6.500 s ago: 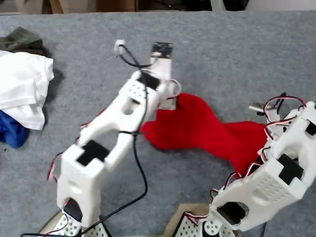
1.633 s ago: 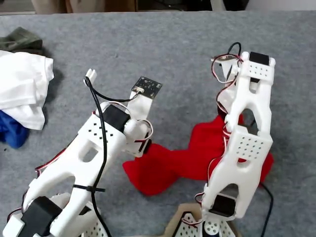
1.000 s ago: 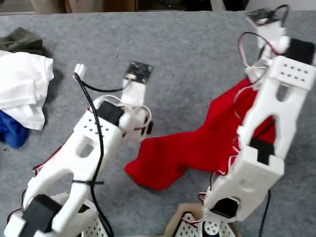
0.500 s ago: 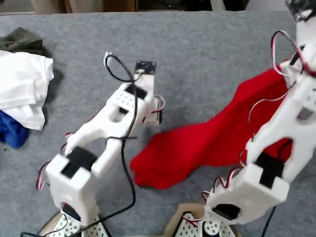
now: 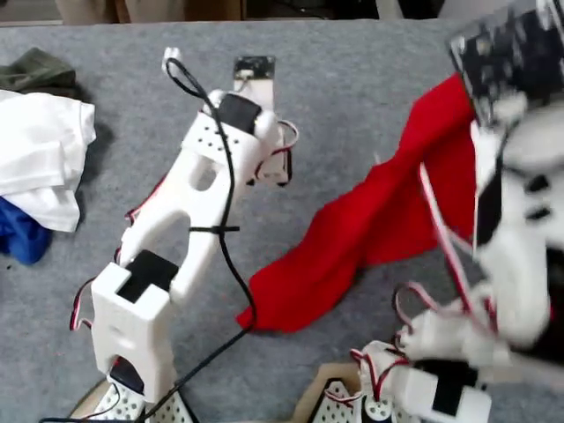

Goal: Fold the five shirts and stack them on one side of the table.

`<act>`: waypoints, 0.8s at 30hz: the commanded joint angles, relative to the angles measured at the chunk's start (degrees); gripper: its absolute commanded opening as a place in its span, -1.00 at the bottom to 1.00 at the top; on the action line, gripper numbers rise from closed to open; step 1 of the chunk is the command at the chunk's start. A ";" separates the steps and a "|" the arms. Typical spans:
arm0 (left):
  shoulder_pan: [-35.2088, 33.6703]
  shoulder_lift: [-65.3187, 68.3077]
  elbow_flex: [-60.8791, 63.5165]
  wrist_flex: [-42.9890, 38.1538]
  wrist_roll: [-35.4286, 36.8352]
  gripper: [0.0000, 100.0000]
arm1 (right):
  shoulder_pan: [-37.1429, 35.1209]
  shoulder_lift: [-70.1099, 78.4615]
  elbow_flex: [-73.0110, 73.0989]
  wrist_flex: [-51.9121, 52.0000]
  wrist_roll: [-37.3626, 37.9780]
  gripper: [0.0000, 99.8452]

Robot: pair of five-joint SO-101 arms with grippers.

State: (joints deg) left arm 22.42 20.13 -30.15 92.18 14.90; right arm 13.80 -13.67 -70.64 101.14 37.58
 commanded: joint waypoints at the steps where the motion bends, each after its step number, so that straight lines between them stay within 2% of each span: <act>1: -0.62 -0.66 -8.18 3.87 0.53 -0.65 | -0.48 -4.35 -0.92 0.70 0.09 -0.96; 6: 3.52 -0.13 -15.47 4.84 0.88 -0.65 | -0.48 -9.63 2.51 0.88 0.53 -0.96; 12: 12.31 -0.04 -15.47 7.74 0.62 -0.65 | -0.48 -15.60 10.95 0.70 0.62 -0.96; 14: 13.63 -0.04 -13.71 8.18 0.53 -0.64 | -0.48 -17.71 13.14 0.70 1.58 -0.96; 18: 15.12 -0.48 -8.18 8.53 -1.93 -0.44 | 0.13 -22.46 18.95 0.70 3.60 -0.99; 21: 16.88 -0.48 -4.66 8.53 -6.15 -0.44 | 2.77 -25.63 24.13 0.18 3.60 -0.99; 24: 18.73 -0.13 -2.29 8.53 -7.47 -0.44 | 4.53 -28.44 29.85 -1.32 3.43 -0.99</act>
State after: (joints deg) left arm 39.56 20.31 -33.67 100.18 8.84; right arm 16.44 -40.22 -45.14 101.23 40.75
